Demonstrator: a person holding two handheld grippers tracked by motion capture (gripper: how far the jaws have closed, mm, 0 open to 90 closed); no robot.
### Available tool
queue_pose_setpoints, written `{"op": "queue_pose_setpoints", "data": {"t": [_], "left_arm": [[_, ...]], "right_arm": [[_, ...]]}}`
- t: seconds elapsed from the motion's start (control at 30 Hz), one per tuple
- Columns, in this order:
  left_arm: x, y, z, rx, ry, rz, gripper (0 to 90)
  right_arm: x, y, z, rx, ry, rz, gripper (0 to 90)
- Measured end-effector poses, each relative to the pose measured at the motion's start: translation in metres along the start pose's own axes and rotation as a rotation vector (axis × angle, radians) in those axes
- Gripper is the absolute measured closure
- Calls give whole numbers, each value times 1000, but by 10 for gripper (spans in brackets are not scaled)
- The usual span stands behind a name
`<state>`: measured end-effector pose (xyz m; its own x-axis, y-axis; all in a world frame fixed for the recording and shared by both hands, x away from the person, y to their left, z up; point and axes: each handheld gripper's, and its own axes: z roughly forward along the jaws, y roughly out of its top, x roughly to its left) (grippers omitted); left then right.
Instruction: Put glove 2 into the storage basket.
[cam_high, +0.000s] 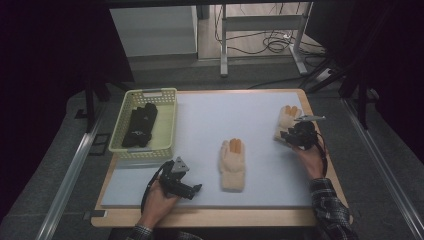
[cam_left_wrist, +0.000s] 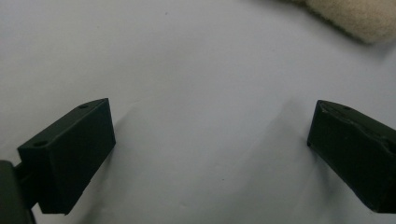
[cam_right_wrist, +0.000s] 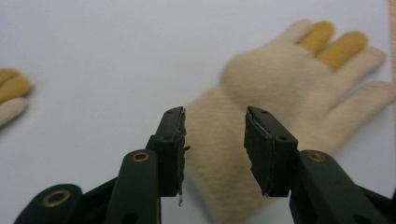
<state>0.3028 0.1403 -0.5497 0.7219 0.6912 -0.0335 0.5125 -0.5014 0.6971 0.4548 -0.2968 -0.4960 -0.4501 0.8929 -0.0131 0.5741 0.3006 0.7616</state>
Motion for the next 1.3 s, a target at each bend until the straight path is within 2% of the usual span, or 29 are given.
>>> {"op": "queue_pose_setpoints", "data": {"t": [0.07,0.3,0.4,0.47,0.53,0.57,0.6,0.67,0.77,0.87,0.93,1.03,1.13,1.2,1.3], "left_arm": [[0,0,0,0,0,0,10],[0,0,0,3,0,4,11],[0,0,0,2,0,4,10],[0,0,0,2,0,3,10],[0,0,0,1,1,3,10],[0,0,0,1,1,3,10],[0,0,0,1,1,3,10],[0,0,0,1,1,3,10],[0,0,0,2,1,3,10],[0,0,0,2,1,3,10],[0,0,0,2,1,3,10],[0,0,0,-2,1,-1,10],[0,0,0,-1,1,-1,10],[0,0,0,-1,1,-1,10],[0,0,0,-1,1,-1,10]], "right_arm": [[-5,3,2,-6,-14,16,568],[-19,15,24,15,-71,36,357],[-23,14,38,43,-71,39,359],[-24,12,42,57,-41,51,486],[-24,12,41,56,-32,88,629],[-23,12,39,55,-41,83,727],[-22,11,38,58,-40,76,777],[-20,11,34,57,-35,64,843],[-16,12,24,60,-32,44,851],[-8,13,9,48,5,28,851],[1,12,-4,48,59,16,851],[18,10,-21,56,97,-32,850],[41,3,-36,74,139,-98,848],[52,-3,-40,86,160,-122,846],[64,-19,-35,118,179,-149,823]]}}
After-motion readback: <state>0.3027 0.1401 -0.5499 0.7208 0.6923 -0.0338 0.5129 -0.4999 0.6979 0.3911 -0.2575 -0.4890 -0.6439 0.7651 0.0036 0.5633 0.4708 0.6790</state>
